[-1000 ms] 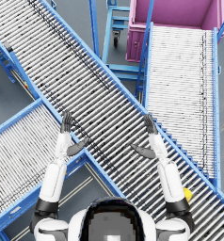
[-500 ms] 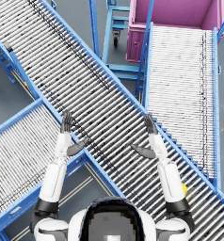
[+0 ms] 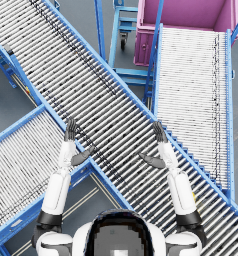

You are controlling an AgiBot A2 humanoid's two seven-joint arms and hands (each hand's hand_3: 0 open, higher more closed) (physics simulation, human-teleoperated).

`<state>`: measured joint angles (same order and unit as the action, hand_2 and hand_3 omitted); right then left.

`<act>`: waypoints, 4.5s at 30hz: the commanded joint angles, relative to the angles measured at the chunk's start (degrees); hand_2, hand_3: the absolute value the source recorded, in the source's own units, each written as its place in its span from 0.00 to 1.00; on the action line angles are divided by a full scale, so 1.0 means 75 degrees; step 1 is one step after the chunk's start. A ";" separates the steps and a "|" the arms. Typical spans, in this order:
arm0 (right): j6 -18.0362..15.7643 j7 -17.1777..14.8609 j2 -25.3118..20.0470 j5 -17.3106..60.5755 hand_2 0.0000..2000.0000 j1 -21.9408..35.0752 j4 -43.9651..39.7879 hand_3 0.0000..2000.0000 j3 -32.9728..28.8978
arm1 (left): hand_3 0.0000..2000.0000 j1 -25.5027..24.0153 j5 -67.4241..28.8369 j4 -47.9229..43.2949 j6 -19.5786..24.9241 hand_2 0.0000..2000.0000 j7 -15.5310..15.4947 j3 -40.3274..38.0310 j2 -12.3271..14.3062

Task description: Pick up the oil and place it on the left assembly line, put the cola on the right, and keep Sprite still

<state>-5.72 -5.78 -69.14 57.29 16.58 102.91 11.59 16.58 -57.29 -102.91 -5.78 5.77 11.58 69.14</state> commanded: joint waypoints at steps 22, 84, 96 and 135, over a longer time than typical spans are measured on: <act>0.0481 0.0487 -0.0243 0.0000 0.00 0.0315 -0.0097 0.00 -0.0045 | 0.00 0.0164 0.0000 -0.0136 0.0487 0.00 -0.0485 -0.0196 0.0158; 0.0762 0.0771 -0.1100 0.2553 0.00 0.0747 0.0827 0.00 -0.2163 | 0.00 0.0971 -0.2551 -0.0755 0.0770 0.00 -0.0769 -0.2499 0.0981; 0.0762 0.0771 -0.1160 0.2552 0.00 0.0827 0.0727 0.00 -0.2333 | 0.00 0.1076 -0.2551 -0.0805 0.0770 0.00 -0.0769 -0.2448 0.1023; 0.0762 0.0771 -0.1558 0.2553 0.00 -0.0828 -0.1389 0.00 -0.0040 | 0.00 0.0971 -0.2551 -0.0565 0.0770 0.00 -0.0769 -0.2262 0.1237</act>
<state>0.00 0.00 -79.99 76.43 7.90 97.74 9.73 22.82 -76.42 -107.95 0.00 0.00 -5.55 78.59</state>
